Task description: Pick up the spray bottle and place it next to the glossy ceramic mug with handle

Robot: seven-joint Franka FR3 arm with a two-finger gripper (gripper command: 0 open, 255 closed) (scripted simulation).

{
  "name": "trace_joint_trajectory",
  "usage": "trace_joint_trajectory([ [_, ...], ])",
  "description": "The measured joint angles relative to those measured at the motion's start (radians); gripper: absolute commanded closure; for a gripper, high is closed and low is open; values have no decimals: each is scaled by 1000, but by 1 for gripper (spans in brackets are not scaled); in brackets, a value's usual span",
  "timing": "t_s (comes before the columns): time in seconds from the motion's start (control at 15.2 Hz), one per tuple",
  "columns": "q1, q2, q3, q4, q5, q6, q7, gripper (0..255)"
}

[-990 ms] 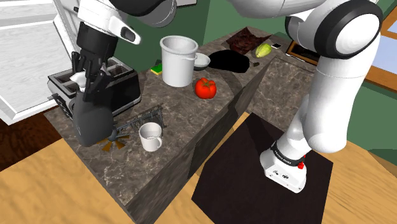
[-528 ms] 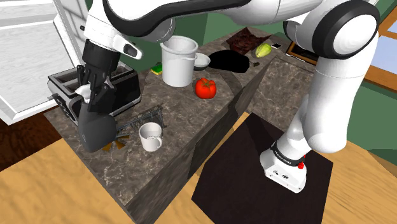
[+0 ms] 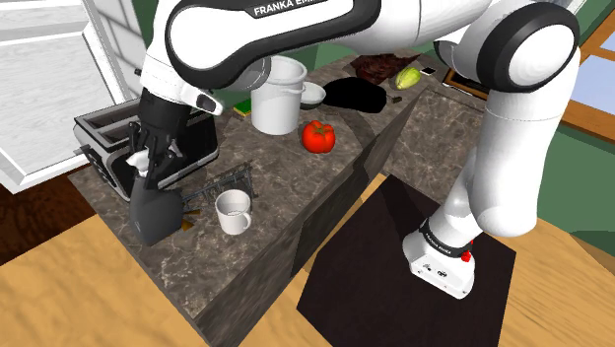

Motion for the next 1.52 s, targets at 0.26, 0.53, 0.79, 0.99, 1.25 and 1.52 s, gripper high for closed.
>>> trace_joint_trajectory([
  [0.26,1,18,1,-25,6,40,-19,255],
  [0.53,-1,33,4,-57,16,83,-42,255],
  [0.79,1,60,5,-72,21,121,-61,255],
  [0.99,2,74,9,-85,28,155,-76,255],
  [1.25,5,90,12,-84,32,197,-91,255],
  [1.52,0,87,17,-108,46,252,-121,255],
])
